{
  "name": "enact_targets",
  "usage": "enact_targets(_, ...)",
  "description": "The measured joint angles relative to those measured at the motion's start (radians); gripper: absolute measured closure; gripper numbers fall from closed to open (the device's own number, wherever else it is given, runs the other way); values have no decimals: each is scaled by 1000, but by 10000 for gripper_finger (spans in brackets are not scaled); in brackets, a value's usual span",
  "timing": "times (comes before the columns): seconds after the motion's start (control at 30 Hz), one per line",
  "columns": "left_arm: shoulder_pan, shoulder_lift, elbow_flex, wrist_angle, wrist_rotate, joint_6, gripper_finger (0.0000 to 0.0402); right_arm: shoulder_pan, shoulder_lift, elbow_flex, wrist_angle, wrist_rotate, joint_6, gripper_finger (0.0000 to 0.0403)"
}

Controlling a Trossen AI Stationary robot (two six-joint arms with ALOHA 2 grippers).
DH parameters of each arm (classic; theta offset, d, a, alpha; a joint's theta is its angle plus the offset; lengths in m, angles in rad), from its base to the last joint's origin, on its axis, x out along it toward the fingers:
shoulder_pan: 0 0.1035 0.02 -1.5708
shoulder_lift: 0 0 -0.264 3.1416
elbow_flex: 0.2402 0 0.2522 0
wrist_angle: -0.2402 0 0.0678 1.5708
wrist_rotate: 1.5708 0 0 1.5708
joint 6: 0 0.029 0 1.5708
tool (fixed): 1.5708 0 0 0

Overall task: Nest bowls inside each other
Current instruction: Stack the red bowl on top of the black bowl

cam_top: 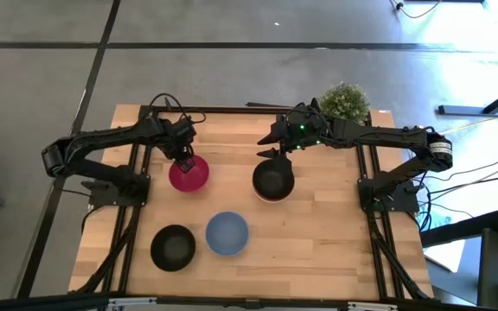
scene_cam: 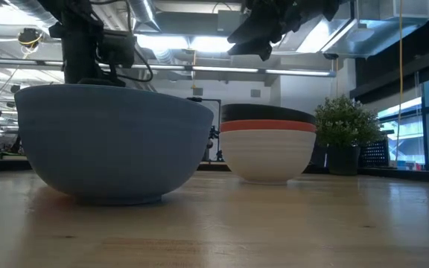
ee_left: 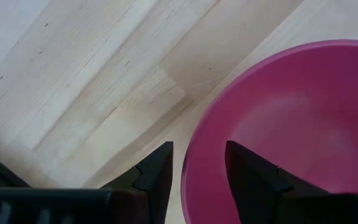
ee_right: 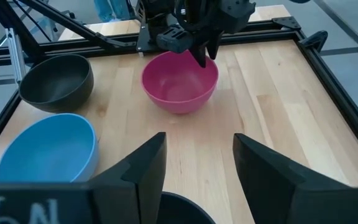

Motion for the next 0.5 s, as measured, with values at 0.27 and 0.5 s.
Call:
enact_targets(0.27, 0, 0, 0, 0, 3, 0, 333, 0, 0, 0, 0, 0, -1, 217)
enact_targets(0.5, 0, 0, 0, 6, 4, -3, 394, 0, 0, 0, 0, 0, -1, 217)
